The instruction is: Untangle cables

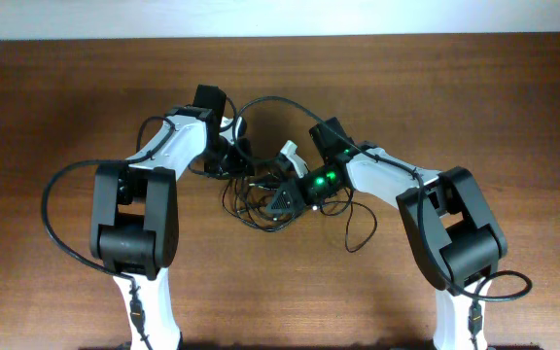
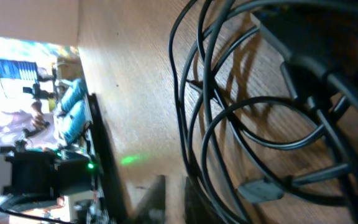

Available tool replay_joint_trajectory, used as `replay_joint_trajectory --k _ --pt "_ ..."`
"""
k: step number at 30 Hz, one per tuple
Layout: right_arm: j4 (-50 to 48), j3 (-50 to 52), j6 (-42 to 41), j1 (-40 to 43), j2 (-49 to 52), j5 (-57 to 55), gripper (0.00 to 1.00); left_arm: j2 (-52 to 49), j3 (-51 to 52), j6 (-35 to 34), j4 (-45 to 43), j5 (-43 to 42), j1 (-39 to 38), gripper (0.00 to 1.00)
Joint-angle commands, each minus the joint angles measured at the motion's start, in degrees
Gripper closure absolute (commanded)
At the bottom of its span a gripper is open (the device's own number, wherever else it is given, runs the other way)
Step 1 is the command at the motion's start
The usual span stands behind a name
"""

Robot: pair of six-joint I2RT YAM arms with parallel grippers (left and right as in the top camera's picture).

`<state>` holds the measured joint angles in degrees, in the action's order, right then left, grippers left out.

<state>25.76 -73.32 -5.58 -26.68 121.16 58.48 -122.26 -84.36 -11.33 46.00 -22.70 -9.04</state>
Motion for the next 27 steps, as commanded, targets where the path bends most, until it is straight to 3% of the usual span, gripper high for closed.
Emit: replay_joint_trajectory --k 1,6,12,24,27 --pt "-0.1 0.4 0.2 -1.1 1.1 -4.1 0.7 -0.7 1.2 0.8 -0.4 1.6 -0.3 0.78" --pt "-0.4 0.4 0.2 -3.8 1.1 -15.7 0.6 -0.7 1.2 0.8 -0.4 1.6 -0.3 0.77" --pt "-2.1 0.4 0.8 -6.4 1.1 -16.7 0.56 -0.7 1.2 0.8 -0.3 2.7 -0.3 0.76" --pt "-2.8 0.7 0.3 -6.3 1.1 -9.2 0.74 -0.7 1.2 0.8 -0.3 2.6 -0.3 0.78" --pt "-4.6 0.7 -4.1 -6.3 1.1 -4.7 0.76 -0.7 1.2 0.8 -0.3 2.6 -0.3 0.78"
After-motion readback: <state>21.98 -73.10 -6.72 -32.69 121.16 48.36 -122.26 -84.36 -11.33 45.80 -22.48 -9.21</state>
